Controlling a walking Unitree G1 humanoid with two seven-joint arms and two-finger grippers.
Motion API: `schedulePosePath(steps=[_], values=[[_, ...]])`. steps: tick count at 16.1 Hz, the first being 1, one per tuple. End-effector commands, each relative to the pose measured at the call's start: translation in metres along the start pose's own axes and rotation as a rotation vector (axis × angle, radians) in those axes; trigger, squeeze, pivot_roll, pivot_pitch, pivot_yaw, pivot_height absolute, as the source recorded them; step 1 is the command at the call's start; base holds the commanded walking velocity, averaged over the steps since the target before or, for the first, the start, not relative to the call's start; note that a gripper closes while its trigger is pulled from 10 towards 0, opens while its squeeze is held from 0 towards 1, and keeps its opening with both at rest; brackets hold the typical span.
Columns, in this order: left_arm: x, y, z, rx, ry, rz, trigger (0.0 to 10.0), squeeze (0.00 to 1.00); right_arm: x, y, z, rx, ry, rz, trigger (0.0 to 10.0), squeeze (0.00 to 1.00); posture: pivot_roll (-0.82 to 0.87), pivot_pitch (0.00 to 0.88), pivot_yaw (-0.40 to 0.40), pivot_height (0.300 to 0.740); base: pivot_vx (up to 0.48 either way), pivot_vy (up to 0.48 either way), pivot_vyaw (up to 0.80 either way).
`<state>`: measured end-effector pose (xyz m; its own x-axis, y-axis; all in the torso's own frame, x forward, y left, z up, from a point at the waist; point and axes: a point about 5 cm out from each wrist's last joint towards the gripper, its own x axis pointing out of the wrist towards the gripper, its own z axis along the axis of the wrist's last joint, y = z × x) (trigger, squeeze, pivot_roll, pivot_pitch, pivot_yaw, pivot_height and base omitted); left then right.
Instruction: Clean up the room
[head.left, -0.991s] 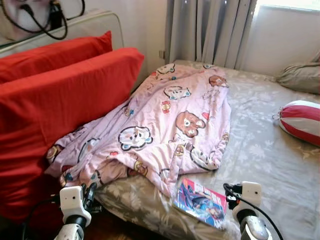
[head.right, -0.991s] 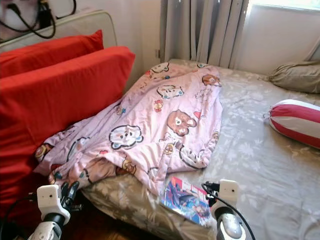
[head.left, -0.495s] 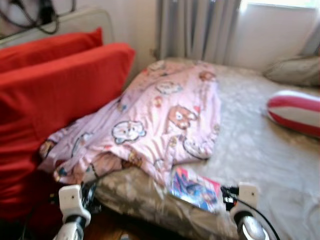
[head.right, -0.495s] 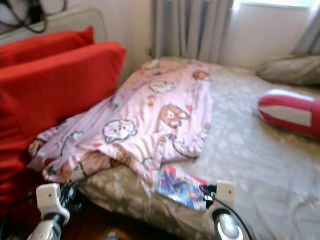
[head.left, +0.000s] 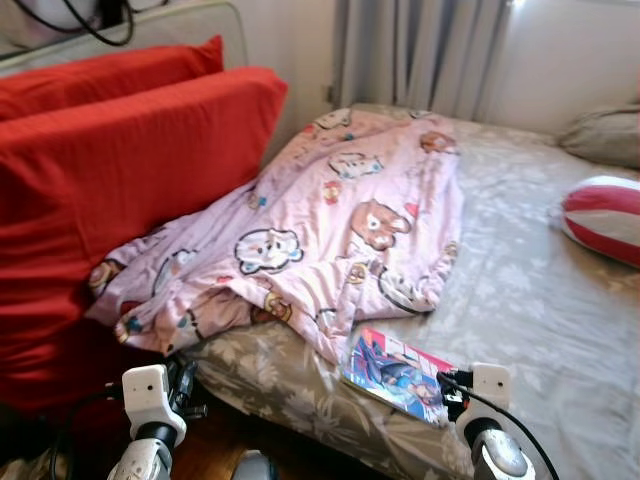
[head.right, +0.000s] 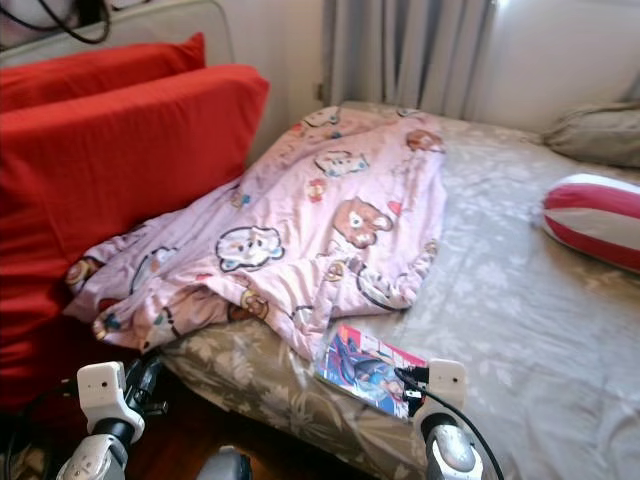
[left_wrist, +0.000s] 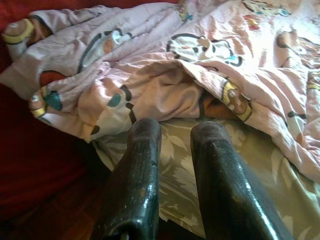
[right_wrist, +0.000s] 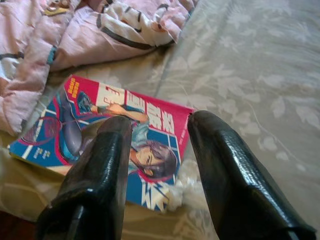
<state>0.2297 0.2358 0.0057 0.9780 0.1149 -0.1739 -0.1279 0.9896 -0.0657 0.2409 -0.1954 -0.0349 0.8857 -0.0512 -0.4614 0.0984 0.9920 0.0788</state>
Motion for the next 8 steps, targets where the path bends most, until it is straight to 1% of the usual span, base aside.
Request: schedulePosePath(steps=[1,2,3,4,8], values=[[0.001,-0.0008,-0.0001,-0.008,0.011,-0.004,10.0,0.0,0.0004,0.0011,-0.0018,-0.004,0.021,0.009,10.0,0.0,0.1,0.0,-0.015,0.643,0.0,0.0,0.0],[0.0013,-0.0012,0.0001,-0.009,0.011,-0.005,10.0,0.0,0.0007,0.0011,-0.0018,-0.006,0.027,0.01,10.0,0.0,0.1,0.0,-0.017,0.643,0.0,0.0,0.0],[0.0023,-0.0023,0.0009,-0.006,0.009,-0.012,10.0,0.0,0.0011,0.0044,-0.0039,-0.016,0.046,0.02,10.0,0.0,0.1,0.0,-0.022,0.638,0.0,0.0,0.0],[0.0028,-0.0034,0.0006,-0.006,0.01,-0.014,10.0,0.0,0.0005,0.007,-0.0045,-0.023,0.037,0.033,10.0,0.0,0.1,0.0,-0.021,0.629,0.0,0.0,0.0],[0.0041,-0.008,-0.0007,-0.007,0.022,-0.032,10.0,0.0,0.0013,0.0103,-0.0046,-0.023,0.043,0.045,10.0,0.0,0.09,0.0,-0.013,0.629,0.0,0.0,0.0]])
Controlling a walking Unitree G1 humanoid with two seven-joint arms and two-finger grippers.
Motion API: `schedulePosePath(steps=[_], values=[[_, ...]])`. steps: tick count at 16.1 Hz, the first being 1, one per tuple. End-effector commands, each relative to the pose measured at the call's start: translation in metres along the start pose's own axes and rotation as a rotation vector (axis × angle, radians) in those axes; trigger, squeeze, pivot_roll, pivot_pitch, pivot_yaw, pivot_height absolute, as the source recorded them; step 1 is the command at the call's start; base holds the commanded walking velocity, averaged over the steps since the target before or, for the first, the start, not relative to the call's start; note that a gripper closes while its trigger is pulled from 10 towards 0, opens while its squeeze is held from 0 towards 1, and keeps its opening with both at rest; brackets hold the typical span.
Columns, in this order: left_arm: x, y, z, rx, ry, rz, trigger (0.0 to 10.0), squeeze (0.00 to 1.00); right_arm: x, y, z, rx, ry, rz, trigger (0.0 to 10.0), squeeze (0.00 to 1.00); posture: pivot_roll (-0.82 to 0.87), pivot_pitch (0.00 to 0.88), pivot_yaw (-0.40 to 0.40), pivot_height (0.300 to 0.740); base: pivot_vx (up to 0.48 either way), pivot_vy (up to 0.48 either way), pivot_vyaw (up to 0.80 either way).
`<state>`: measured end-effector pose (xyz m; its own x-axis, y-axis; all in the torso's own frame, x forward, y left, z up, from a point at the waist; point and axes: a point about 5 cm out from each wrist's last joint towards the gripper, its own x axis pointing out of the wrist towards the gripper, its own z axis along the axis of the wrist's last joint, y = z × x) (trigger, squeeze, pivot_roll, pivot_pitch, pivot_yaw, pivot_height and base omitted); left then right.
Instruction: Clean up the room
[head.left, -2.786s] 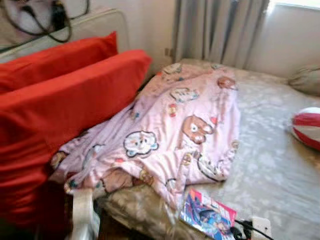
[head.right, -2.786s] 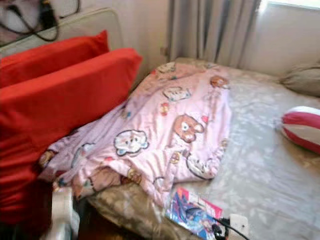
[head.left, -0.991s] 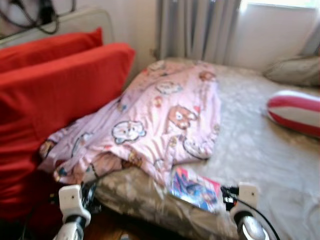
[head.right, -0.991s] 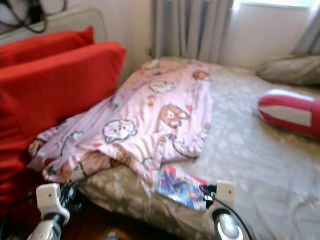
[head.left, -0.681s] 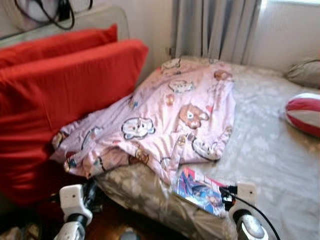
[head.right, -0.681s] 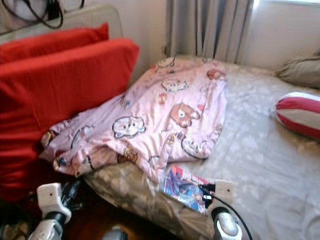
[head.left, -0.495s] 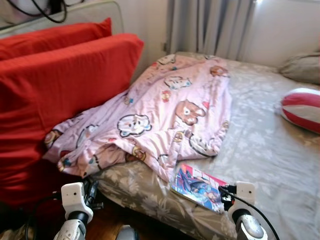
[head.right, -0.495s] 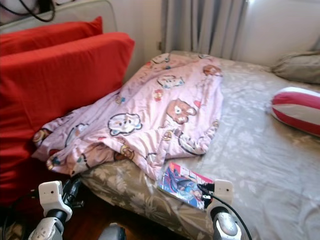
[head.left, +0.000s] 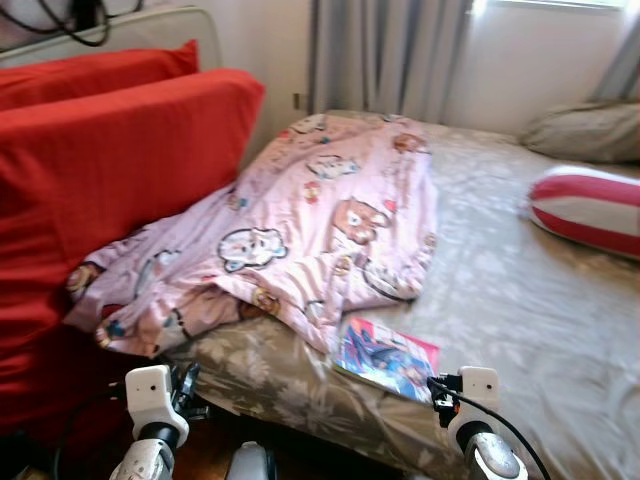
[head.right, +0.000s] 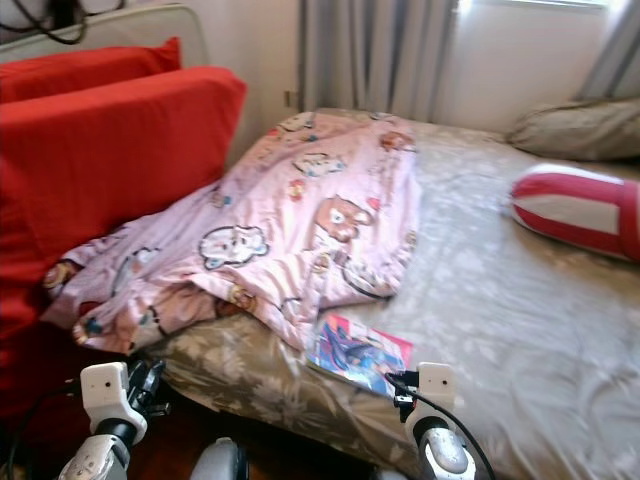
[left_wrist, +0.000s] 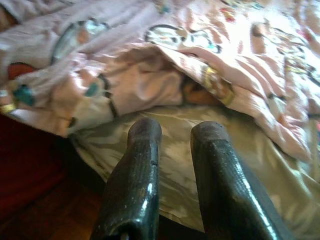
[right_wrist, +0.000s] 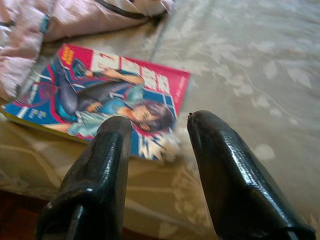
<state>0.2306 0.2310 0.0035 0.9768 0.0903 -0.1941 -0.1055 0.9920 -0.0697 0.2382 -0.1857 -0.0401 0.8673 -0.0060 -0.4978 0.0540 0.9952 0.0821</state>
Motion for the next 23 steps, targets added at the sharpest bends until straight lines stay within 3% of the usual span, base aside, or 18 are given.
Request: schedulePosePath(steps=[1,5,10,15,18,20,23], values=[[0.005,-0.004,0.001,-0.009,0.008,-0.019,10.0,0.0,0.002,0.002,0.003,-0.005,0.002,0.011,10.0,0.0,0.09,0.0,-0.013,0.629,0.0,0.0,0.0],[0.007,-0.001,0.004,-0.006,-0.002,0.003,10.0,0.0,0.002,0.004,0.001,-0.003,0.014,0.019,10.0,0.0,0.1,0.0,-0.017,0.629,0.064,0.0,0.0],[0.007,-0.004,0.005,-0.01,-0.004,-0.012,10.0,0.0,0.001,0.01,-0.003,-0.012,0.024,0.07,10.0,0.0,0.1,0.0,-0.022,0.629,0.317,0.0,0.57],[0.013,-0.005,0.01,-0.002,-0.012,-0.033,10.0,0.0,0.004,0.016,0.001,0.025,0.021,0.077,10.0,0.0,0.09,0.0,-0.005,0.629,0.363,0.0,0.0],[0.015,-0.005,0.014,0.012,-0.012,-0.054,10.0,0.0,0.009,0.013,0.009,0.11,0.017,0.008,10.0,0.0,0.09,0.0,0.018,0.629,0.236,0.0,0.0],[0.014,-0.003,0.017,0.02,-0.018,-0.067,10.0,0.0,0.011,0.015,0.011,0.112,0.022,0.004,10.0,0.0,0.09,0.0,0.03,0.629,0.0,0.0,0.0],[0.011,0.004,0.027,0.025,-0.043,-0.067,10.0,0.0,0.011,0.002,0.011,0.14,0.055,-0.078,10.0,0.0,0.13,0.0,0.04,0.629,0.0,0.0,0.0]])
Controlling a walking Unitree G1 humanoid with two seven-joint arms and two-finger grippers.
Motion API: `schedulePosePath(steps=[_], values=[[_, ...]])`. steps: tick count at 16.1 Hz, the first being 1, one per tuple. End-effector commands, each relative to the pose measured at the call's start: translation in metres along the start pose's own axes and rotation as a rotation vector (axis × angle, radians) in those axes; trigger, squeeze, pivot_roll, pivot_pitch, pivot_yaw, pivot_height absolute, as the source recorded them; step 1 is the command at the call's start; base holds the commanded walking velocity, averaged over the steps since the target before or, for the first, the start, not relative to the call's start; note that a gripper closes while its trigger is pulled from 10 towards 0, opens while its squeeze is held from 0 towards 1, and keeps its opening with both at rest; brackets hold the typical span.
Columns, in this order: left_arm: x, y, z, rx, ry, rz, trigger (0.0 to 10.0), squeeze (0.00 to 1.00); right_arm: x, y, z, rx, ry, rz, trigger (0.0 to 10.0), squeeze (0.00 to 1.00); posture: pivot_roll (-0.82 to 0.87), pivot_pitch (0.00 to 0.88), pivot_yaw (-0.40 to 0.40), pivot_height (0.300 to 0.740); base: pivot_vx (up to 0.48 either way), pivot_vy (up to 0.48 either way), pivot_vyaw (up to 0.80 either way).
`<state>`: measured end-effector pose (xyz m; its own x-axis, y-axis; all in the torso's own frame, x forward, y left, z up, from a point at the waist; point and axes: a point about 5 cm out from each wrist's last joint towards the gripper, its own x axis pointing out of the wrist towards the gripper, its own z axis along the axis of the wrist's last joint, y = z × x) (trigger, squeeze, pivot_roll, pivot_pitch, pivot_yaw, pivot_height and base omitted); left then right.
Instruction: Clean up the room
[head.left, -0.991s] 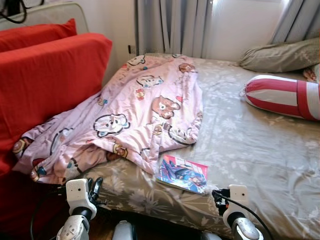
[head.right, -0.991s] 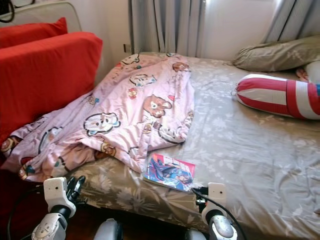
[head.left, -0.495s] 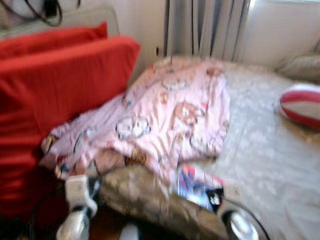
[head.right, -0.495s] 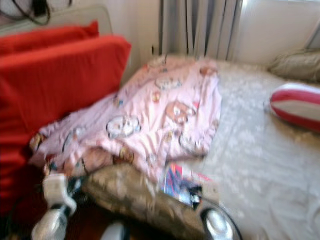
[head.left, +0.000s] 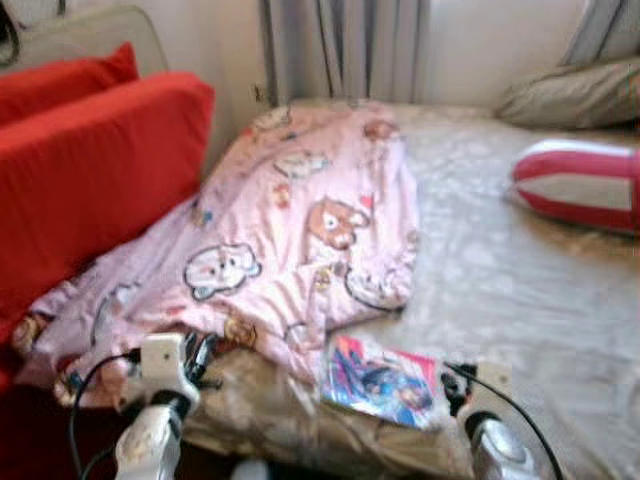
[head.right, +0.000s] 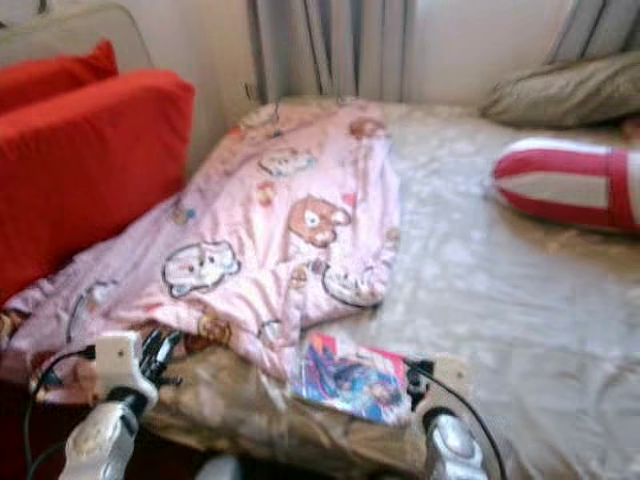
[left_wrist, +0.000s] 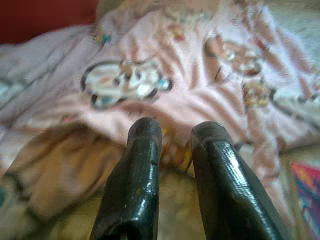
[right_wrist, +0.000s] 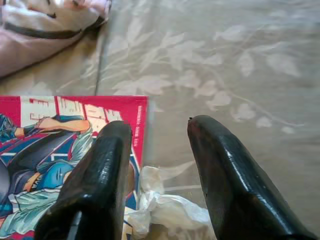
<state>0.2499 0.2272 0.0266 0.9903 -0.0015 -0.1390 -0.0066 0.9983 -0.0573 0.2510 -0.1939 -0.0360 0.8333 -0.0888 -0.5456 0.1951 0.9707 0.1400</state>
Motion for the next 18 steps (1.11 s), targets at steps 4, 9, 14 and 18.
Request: schedulePosePath(steps=[4,9,14,18], values=[[-0.014,0.017,0.012,0.003,-0.01,0.036,10.0,0.0,-0.001,-0.009,-0.008,0.033,0.083,-0.055,10.0,1.0,0.16,0.0,0.069,0.629,0.0,0.0,0.0],[-0.029,0.02,0.008,0.017,0.039,0.036,10.0,0.0,0.005,-0.004,0.007,0.069,0.034,-0.063,10.0,1.0,0.18,0.066,0.08,0.629,0.0,0.0,0.0],[-0.045,0.017,0.011,0.016,0.06,0.033,10.0,0.0,0.01,-0.007,0.024,0.084,0.015,-0.086,10.0,0.0,0.22,0.125,0.091,0.629,0.0,0.0,0.0],[-0.056,0.015,0.021,0.022,0.066,0.026,10.0,0.0,0.012,-0.01,0.028,0.122,0.031,-0.111,10.0,0.0,0.25,0.172,0.108,0.629,0.0,0.0,0.0]])
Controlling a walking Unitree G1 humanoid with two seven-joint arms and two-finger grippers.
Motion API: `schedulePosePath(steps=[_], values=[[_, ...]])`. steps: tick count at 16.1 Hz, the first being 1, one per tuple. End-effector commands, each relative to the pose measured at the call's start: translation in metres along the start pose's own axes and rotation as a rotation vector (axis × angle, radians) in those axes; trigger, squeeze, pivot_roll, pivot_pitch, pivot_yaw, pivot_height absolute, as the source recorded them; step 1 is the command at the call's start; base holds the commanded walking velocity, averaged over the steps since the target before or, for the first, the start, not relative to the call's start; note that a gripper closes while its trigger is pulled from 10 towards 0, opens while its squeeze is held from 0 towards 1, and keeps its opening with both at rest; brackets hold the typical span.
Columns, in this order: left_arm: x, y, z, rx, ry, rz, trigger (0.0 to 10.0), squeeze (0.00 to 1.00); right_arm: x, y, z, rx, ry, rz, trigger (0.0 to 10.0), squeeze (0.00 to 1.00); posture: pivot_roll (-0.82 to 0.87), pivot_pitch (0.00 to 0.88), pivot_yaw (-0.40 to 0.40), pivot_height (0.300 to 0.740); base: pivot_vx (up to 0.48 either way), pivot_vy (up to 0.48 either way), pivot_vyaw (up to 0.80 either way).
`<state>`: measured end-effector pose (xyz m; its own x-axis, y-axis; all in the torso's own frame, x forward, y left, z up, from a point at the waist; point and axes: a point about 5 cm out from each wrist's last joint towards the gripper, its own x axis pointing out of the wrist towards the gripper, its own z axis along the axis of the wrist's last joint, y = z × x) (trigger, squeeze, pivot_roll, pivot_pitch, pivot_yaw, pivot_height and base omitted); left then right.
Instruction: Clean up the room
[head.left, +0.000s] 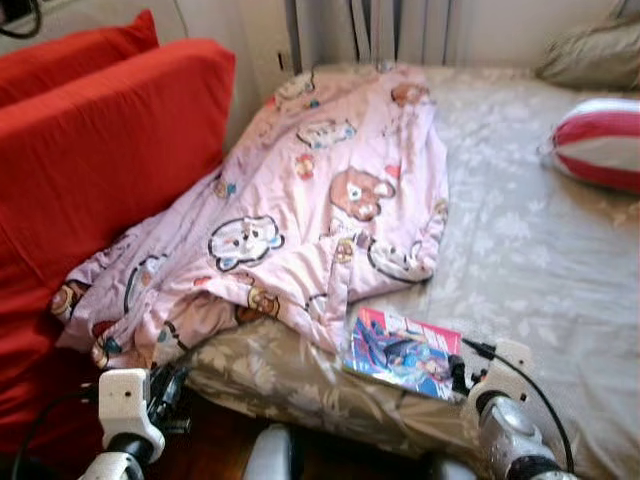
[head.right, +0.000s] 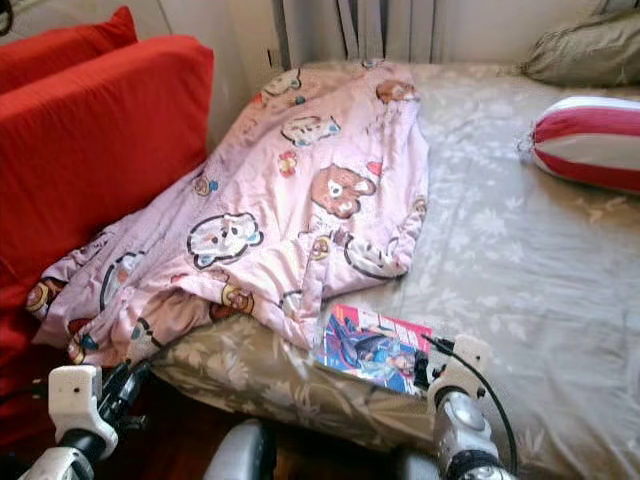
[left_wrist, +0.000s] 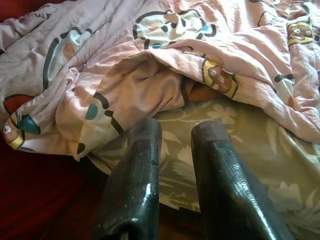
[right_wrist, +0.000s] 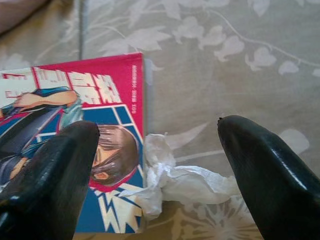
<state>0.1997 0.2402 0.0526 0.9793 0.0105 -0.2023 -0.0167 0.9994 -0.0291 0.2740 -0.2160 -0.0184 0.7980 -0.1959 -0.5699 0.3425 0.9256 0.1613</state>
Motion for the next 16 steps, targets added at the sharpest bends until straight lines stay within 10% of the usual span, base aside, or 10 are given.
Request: schedulePosePath(steps=[1,16], values=[[-0.003,0.002,0.005,0.001,0.0,0.005,10.0,0.0,0.0,0.006,-0.003,0.015,0.026,0.006,10.0,0.0,0.25,0.181,0.111,0.629,0.0,0.0,0.0],[-0.021,-0.004,0.012,0.069,0.056,-0.045,10.0,0.0,-0.001,0.014,-0.012,0.051,0.07,0.028,10.0,0.0,0.29,0.211,0.138,0.629,0.0,0.0,0.0]])
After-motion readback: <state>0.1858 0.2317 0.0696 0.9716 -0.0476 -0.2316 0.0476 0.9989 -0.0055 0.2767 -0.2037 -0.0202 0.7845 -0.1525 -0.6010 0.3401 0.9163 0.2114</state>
